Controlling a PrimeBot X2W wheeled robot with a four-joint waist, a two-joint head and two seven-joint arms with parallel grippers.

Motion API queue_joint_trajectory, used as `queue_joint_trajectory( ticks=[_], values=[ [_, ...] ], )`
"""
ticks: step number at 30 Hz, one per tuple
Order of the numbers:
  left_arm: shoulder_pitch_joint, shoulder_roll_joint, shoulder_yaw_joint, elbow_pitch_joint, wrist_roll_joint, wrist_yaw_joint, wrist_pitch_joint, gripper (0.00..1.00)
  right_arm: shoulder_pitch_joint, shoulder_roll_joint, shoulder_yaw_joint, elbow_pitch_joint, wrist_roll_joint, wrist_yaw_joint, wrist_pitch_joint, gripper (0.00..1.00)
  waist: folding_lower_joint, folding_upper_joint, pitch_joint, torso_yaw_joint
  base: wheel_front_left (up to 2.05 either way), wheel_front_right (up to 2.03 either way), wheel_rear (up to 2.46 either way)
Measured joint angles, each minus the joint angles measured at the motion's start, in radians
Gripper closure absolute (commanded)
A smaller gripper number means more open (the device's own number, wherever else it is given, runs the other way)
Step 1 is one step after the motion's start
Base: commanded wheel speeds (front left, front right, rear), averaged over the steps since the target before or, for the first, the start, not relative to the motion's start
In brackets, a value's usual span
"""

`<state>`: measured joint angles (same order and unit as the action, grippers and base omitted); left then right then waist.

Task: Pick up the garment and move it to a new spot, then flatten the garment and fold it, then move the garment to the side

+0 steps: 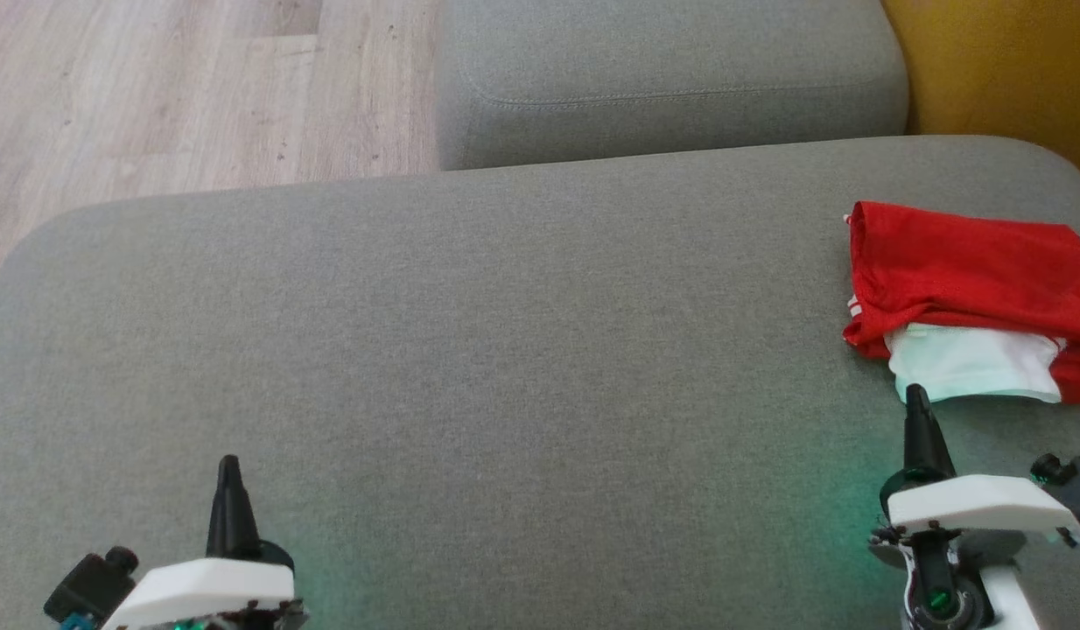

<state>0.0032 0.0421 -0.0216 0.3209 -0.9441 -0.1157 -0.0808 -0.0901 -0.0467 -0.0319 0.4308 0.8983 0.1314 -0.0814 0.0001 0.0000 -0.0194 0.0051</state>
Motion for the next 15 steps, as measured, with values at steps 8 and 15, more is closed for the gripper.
queue_joint_trajectory(
  ticks=[8,15],
  values=[
    [-0.013,0.0,0.019,-0.003,-0.088,0.0,0.027,1.0,0.0,0.0,-0.012,-0.02,0.092,0.0,0.022,1.0,0.0,0.0,0.003,-0.001,0.0,0.0,0.0],
    [-0.019,0.0,0.025,-0.006,-0.156,0.0,0.046,1.0,0.0,0.0,-0.022,-0.034,0.165,0.0,0.04,1.0,0.0,-0.0001,0.005,-0.001,0.0,0.0,0.0]
  ],
)
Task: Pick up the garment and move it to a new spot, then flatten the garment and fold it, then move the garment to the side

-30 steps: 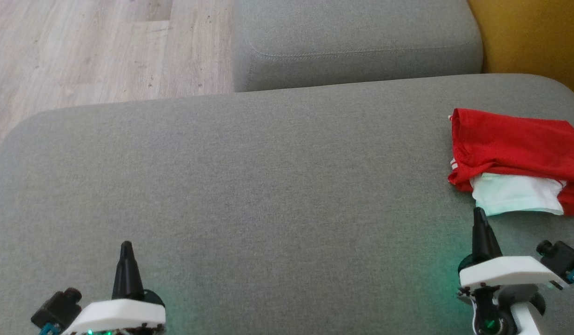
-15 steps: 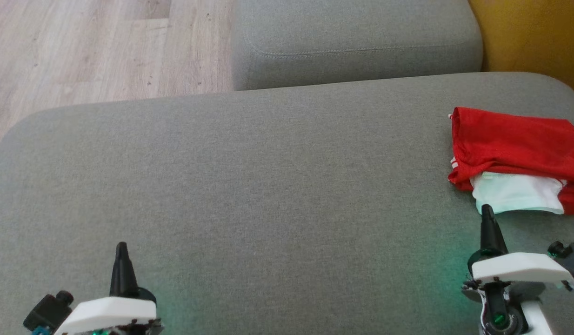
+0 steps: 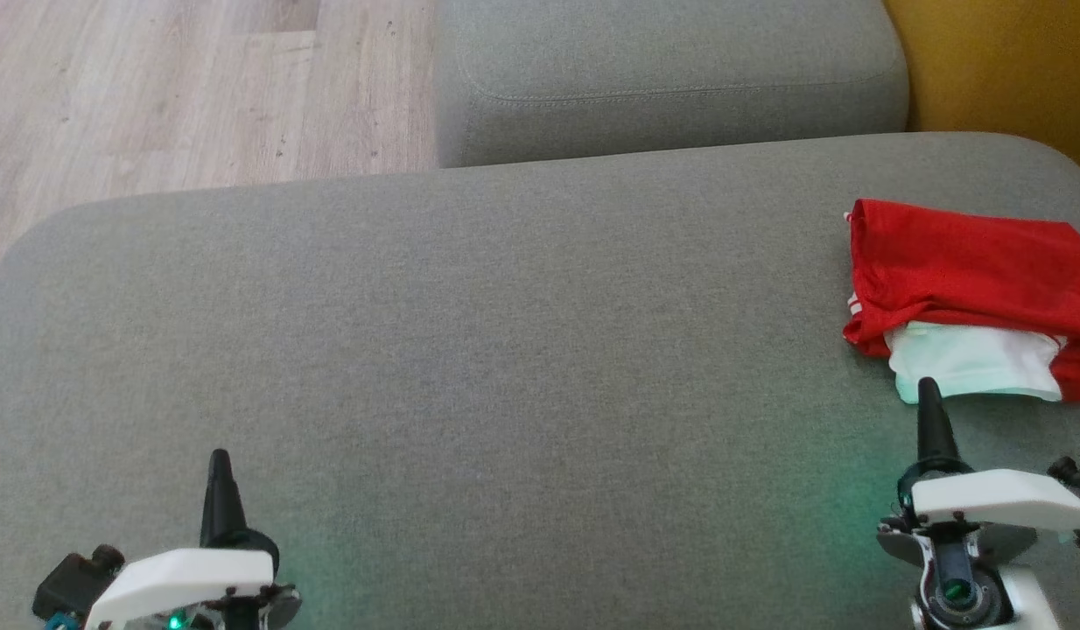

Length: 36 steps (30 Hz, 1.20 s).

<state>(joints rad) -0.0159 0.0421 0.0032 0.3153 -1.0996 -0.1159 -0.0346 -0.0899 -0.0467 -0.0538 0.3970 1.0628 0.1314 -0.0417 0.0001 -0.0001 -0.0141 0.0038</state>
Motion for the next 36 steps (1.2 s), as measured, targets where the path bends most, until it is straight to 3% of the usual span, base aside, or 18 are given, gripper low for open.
queue_joint_trajectory(
  ticks=[36],
  values=[
    [-0.021,0.0,0.054,-0.025,-0.351,-0.007,0.097,1.0,0.002,0.0,-0.055,-0.079,0.373,0.0,0.105,1.0,0.0,0.0001,0.012,-0.003,0.0,0.0,0.0]
  ],
)
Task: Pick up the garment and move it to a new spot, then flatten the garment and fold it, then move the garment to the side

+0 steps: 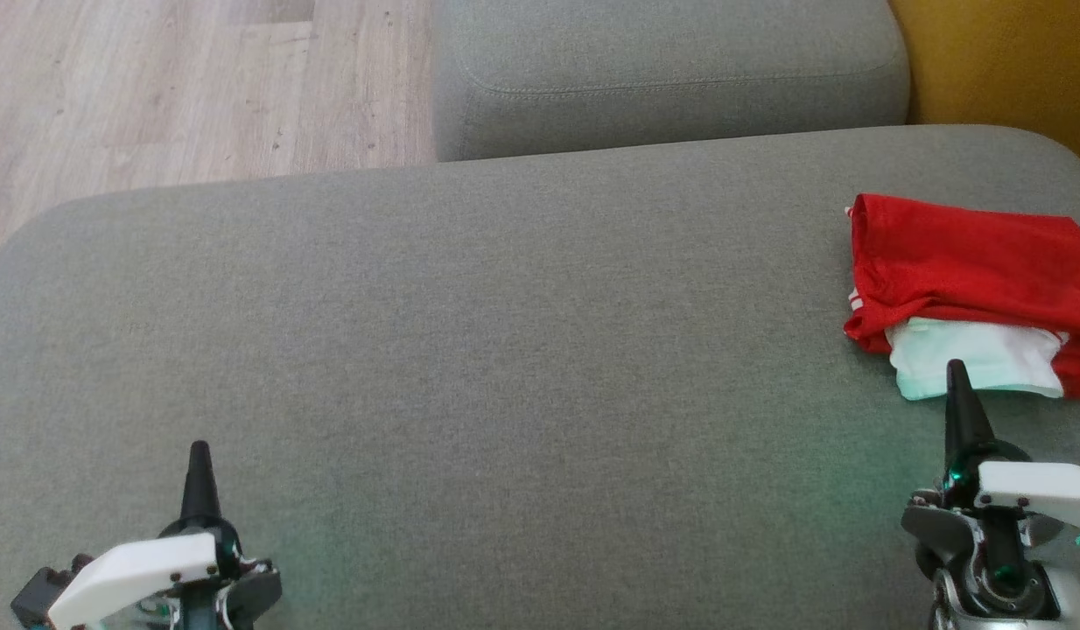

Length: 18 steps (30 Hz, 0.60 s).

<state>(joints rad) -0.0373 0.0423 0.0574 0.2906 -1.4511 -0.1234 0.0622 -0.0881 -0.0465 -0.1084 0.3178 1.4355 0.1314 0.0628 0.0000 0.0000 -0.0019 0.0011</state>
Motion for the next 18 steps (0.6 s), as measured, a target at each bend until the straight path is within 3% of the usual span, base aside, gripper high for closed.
queue_joint_trajectory(
  ticks=[18],
  values=[
    [-0.02,0.0,0.016,-0.008,-0.152,0.0,0.044,1.0,0.0,0.0,-0.026,-0.033,0.166,0.0,0.044,1.0,0.0,0.0,0.005,-0.001,0.0,0.0,0.0]
  ],
)
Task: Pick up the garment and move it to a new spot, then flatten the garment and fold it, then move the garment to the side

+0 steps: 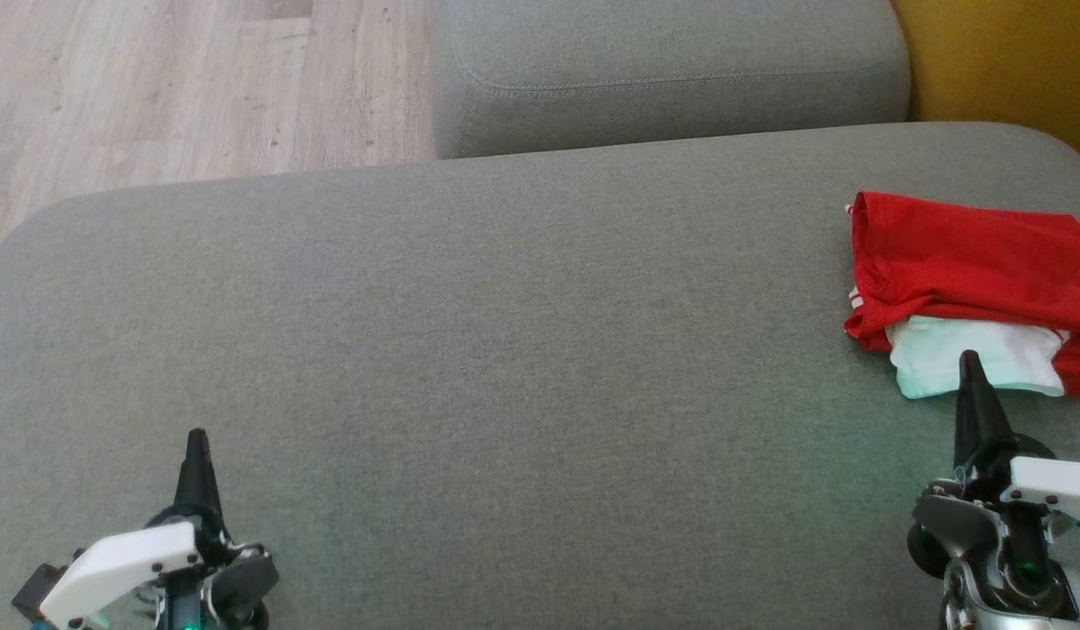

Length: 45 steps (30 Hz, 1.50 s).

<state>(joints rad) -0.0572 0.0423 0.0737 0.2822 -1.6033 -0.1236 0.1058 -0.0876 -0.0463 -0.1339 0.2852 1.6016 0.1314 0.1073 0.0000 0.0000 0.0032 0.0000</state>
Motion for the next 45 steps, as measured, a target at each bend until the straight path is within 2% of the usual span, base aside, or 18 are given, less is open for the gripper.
queue_joint_trajectory(
  ticks=[45],
  values=[
    [0.0,0.0,0.001,0.0,0.0,0.0,0.0,1.0,0.0,0.0,0.0,-0.002,0.0,0.0,0.0,1.0,0.0,0.0,0.0,0.0,0.0,0.0,0.0]
  ],
)
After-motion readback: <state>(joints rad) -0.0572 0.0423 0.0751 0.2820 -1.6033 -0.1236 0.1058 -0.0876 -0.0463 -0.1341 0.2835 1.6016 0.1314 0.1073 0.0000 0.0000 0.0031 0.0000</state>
